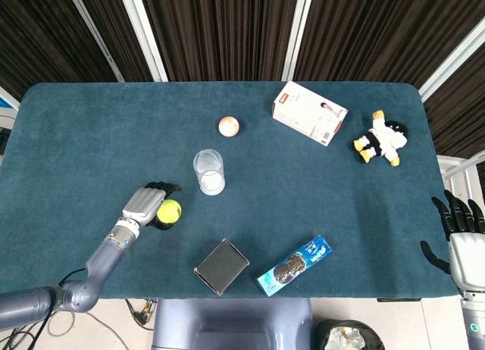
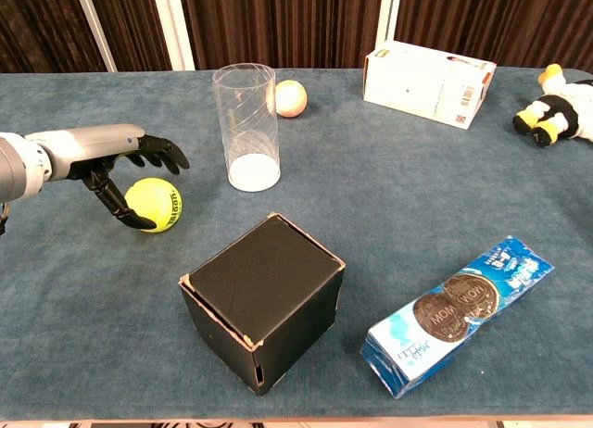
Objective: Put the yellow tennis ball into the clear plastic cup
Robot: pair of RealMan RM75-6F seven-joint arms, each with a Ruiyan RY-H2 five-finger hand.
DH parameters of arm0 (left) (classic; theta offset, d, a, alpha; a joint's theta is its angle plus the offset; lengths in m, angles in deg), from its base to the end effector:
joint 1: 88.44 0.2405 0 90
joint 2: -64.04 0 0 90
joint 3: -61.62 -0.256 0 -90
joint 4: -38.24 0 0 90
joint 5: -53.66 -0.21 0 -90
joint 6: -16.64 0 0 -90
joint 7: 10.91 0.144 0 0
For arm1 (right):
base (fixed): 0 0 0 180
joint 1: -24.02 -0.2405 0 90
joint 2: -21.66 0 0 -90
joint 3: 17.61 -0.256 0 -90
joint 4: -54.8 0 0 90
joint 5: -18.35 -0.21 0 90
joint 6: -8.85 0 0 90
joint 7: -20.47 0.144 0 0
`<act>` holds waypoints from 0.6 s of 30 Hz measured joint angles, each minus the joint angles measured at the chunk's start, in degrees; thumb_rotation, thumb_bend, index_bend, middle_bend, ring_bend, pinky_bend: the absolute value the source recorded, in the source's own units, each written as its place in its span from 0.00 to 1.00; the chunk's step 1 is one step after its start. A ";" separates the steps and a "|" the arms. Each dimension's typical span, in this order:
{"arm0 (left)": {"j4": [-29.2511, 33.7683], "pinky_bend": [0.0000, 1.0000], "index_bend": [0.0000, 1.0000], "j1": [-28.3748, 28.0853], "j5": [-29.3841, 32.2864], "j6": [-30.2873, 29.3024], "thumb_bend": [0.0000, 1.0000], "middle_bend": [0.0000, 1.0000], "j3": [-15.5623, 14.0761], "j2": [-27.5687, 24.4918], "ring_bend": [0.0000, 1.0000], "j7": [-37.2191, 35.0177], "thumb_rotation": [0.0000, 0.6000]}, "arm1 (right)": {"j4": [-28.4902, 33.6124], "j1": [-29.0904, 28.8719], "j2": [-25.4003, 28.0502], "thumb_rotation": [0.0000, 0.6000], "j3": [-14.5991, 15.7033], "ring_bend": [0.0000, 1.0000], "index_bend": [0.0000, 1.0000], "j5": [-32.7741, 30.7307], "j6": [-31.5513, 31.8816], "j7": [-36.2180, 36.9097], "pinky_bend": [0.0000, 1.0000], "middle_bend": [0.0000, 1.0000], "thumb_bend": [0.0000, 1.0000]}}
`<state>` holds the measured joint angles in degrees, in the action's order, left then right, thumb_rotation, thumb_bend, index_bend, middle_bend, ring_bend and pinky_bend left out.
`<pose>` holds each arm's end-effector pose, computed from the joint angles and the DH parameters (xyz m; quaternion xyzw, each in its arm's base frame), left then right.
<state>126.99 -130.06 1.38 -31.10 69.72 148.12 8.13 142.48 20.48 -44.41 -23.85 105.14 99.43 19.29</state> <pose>-0.1822 0.3311 -0.0146 -0.7300 -0.4776 -0.2935 0.3909 -0.3158 -0.1854 0.1763 0.5722 -0.3257 0.4109 0.6306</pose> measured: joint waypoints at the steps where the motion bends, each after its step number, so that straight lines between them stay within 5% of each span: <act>1: -0.22 0.21 0.24 -0.10 0.09 -0.46 0.18 0.24 -0.21 0.21 0.18 0.68 1.00 | 0.00 0.04 0.01 1.00 -0.01 0.10 0.13 -0.03 0.03 0.06 0.01 0.04 0.35; 18: -2.94 0.40 0.40 -1.26 1.29 -3.29 0.33 0.46 -1.71 3.40 0.37 4.50 1.00 | 0.12 0.12 0.23 1.00 -0.19 0.10 0.13 -0.65 -0.31 0.39 0.01 0.04 0.35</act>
<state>124.04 -131.32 2.67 -34.39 68.01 151.51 12.63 142.60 20.61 -44.19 -24.04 104.50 99.12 19.69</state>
